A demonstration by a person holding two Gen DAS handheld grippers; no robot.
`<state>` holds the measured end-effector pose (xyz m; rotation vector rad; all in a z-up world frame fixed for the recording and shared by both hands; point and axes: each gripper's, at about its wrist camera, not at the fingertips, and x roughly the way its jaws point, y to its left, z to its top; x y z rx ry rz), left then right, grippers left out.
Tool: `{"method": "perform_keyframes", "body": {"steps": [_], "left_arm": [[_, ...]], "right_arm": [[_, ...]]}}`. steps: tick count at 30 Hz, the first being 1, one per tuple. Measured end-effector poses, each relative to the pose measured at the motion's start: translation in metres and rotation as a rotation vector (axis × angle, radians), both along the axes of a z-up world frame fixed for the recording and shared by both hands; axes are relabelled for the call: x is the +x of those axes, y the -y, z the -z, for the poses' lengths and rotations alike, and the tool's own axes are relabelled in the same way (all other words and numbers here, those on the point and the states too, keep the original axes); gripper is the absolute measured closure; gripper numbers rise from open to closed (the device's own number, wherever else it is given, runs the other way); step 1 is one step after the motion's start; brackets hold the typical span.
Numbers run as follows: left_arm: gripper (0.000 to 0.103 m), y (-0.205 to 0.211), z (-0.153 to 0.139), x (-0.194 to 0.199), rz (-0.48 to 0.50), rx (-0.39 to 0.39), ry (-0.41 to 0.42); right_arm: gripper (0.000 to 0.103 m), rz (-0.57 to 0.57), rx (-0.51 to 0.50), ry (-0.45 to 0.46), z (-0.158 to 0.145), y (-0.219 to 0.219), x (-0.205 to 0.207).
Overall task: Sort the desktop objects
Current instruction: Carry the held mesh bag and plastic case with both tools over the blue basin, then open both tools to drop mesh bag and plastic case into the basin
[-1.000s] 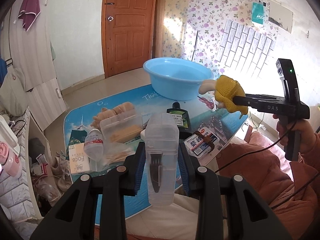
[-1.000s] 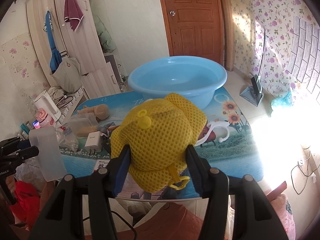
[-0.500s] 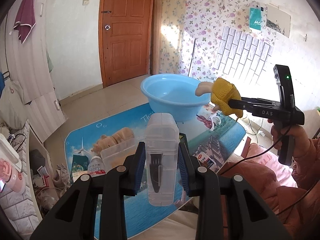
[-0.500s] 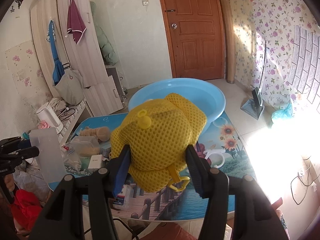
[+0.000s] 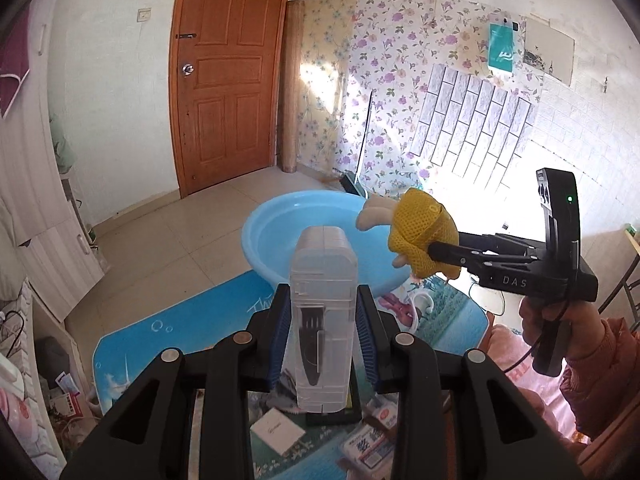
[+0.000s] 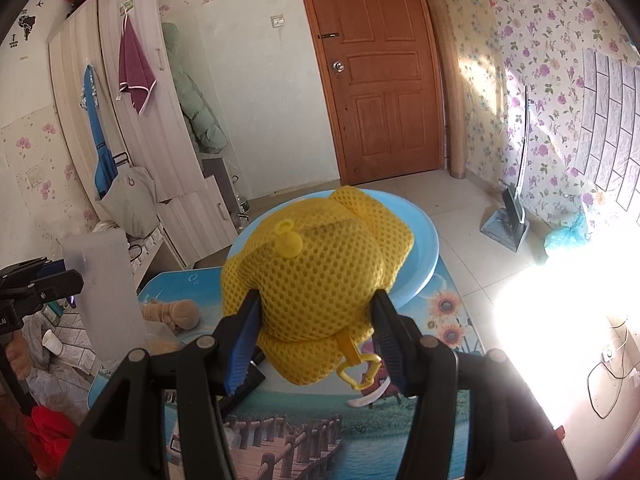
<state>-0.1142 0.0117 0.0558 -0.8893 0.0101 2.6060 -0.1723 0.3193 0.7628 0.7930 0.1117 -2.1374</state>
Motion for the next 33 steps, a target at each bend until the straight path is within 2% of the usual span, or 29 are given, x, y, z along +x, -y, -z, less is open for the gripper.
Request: {"method": "perform_keyframes", "body": {"steps": [10,14,19,22,24,27,30,33], "left_arm": [[0.072,-0.042,0.013,-0.094,0.012,0.031,0.007],[0.072,-0.055,0.025,-0.112,0.019,0.007,0.015],[0.070,-0.065,0.046,-0.110,0.048,0.003,0.047],[0.053,-0.069,0.055,-0.101,0.063,-0.016,0.055],[0.037,-0.070,0.058,-0.094,0.071,-0.015,0.060],[0.024,-0.066,0.056,-0.079,0.063,-0.008,0.055],[0.015,-0.059,0.056,-0.064,0.052,0.009,0.059],[0.009,-0.051,0.057,-0.047,0.032,0.020,0.073]], "right_arm": [[0.049,0.003,0.044,0.012,0.022,0.019,-0.041],[0.049,0.007,0.064,0.006,0.030,0.028,-0.047],[0.048,0.022,0.079,0.035,0.039,0.035,-0.055],[0.047,0.031,0.078,0.038,0.041,0.036,-0.055],[0.047,0.042,0.076,0.043,0.042,0.036,-0.054],[0.046,0.054,0.068,0.055,0.040,0.035,-0.050],[0.046,0.061,0.070,0.073,0.038,0.034,-0.045],[0.046,0.069,0.082,0.068,0.035,0.032,-0.034]]}}
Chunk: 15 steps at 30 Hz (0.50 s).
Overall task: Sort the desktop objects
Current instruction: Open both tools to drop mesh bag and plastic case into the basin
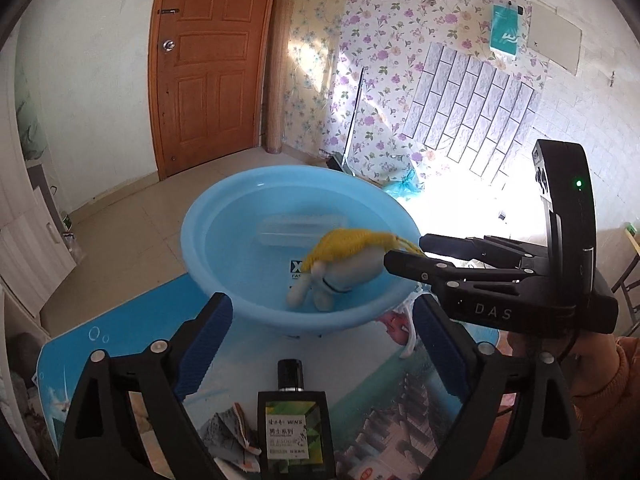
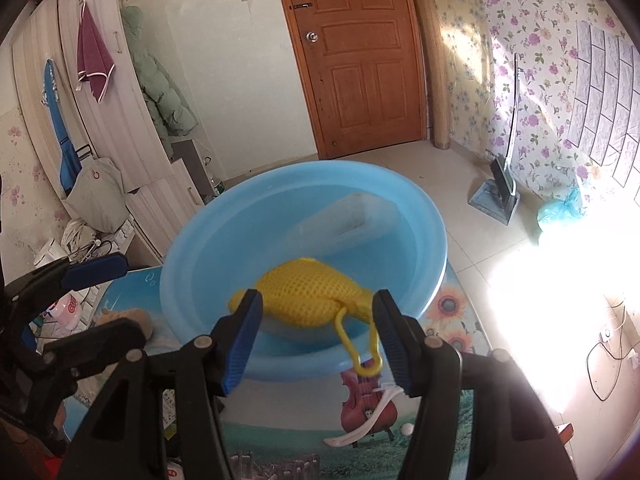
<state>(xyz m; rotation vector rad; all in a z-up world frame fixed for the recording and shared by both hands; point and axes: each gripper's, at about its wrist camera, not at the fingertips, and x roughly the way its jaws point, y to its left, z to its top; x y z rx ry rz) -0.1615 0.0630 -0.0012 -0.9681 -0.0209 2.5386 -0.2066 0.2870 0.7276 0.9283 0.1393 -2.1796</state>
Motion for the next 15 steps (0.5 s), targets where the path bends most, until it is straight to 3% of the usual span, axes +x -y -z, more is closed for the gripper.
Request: {"method": "perform_keyframes", "body": {"steps": [12,15], "left_arm": [[0.003,0.035,0.007,0.071,-0.079,0.029,0.020],[0.003,0.041,0.013,0.091,-0.118,-0.006,0.009]], "right_arm": [[0.046,-0.021,0.009,-0.025,-0.014,-0.007,0.059],[0.046,-0.044,0.031,-0.036,-0.013,-0.007,0.080]]}}
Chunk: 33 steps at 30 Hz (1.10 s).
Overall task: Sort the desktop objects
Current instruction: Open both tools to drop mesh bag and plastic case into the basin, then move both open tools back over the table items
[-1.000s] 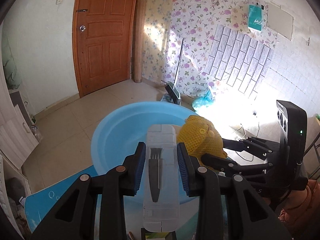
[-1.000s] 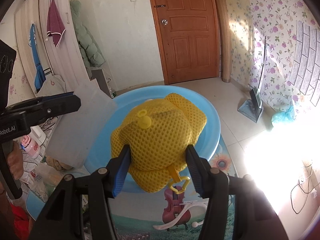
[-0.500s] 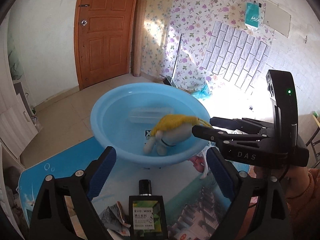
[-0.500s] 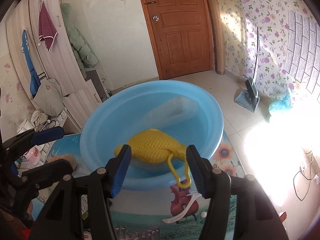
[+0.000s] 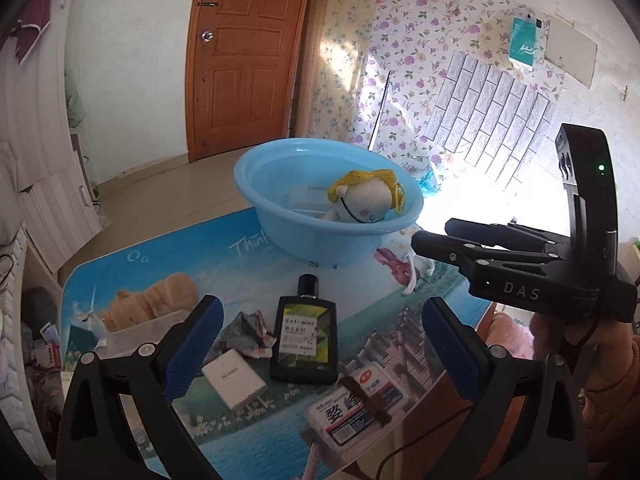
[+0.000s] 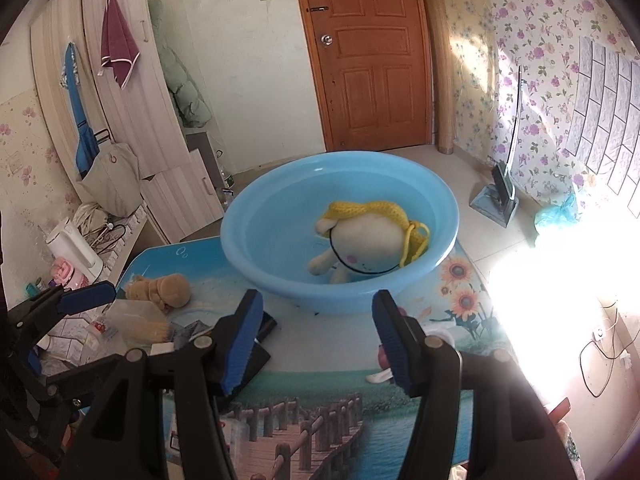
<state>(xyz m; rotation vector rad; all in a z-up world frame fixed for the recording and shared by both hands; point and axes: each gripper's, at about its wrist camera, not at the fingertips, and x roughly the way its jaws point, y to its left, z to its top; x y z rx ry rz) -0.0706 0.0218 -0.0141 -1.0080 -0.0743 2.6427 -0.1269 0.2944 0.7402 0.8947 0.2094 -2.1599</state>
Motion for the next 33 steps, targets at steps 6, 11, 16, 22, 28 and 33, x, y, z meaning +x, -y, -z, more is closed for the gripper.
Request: {"method": "perform_keyframes", "body": {"steps": [6,11,16,22,28,33], "left_arm": [[0.003,0.010,0.012,0.030,0.007,-0.005,0.014],[0.003,0.023,0.022,0.048,0.000,0.002,0.026],[0.003,0.029,0.034,0.057,-0.005,0.022,0.045],[0.003,0.027,0.041,0.061,0.006,0.023,0.056],[0.003,0.031,0.047,0.064,0.003,0.031,0.062],[0.003,0.039,0.054,0.067,0.001,0.048,0.072]], "right_arm": [[0.046,-0.055,0.050,0.025,0.016,0.001,0.036],[0.046,-0.078,0.033,0.049,0.026,-0.007,0.056],[0.046,-0.086,0.032,0.087,0.038,-0.010,0.065],[0.046,-0.101,0.051,0.098,0.047,-0.011,0.075],[0.046,-0.107,0.064,0.094,0.051,-0.011,0.080],[0.046,-0.111,0.080,0.100,0.057,-0.010,0.081]]}}
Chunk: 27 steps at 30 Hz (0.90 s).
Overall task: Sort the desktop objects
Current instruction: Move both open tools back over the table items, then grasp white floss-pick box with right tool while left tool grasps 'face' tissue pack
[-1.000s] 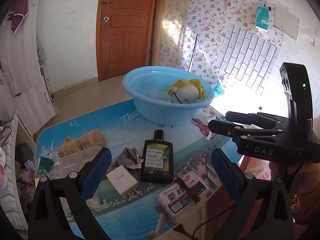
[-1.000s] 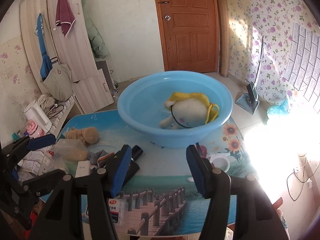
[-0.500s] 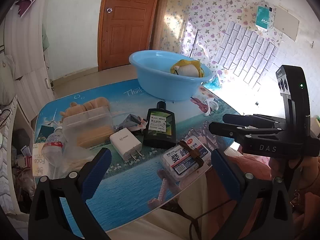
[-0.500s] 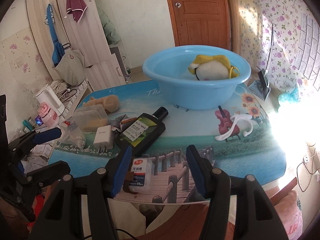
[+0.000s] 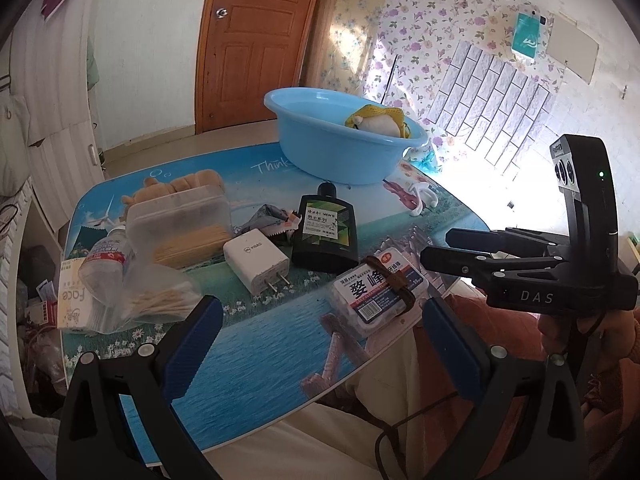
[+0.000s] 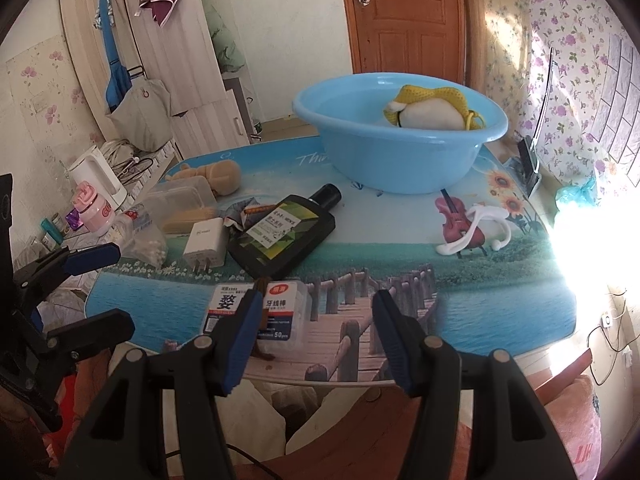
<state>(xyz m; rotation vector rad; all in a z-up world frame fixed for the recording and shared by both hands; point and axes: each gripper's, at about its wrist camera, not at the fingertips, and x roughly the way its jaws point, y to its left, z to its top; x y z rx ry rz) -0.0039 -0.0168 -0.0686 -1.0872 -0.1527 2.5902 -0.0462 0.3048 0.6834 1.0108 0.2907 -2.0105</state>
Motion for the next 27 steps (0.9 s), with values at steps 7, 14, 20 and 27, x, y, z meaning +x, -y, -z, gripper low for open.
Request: {"method": "perform_keyframes", "body": {"steps": [7,14,20,27], "left_arm": [[0.003,0.007,0.008,-0.001,-0.013,0.001,0.018],[0.003,0.025,0.014,0.004,-0.052,-0.016,0.025],[0.003,0.062,0.019,0.007,-0.094,-0.088,0.020],[0.003,0.122,0.031,0.004,-0.204,-0.119,0.046]], "right_arm": [[0.046,-0.031,0.004,0.007,0.005,0.004,0.005],[0.042,-0.042,0.006,0.042,0.011,0.011,0.008],[0.020,-0.028,0.003,0.039,0.012,0.018,0.014],[0.015,-0.014,0.027,0.055,0.018,0.028,0.018]]}}
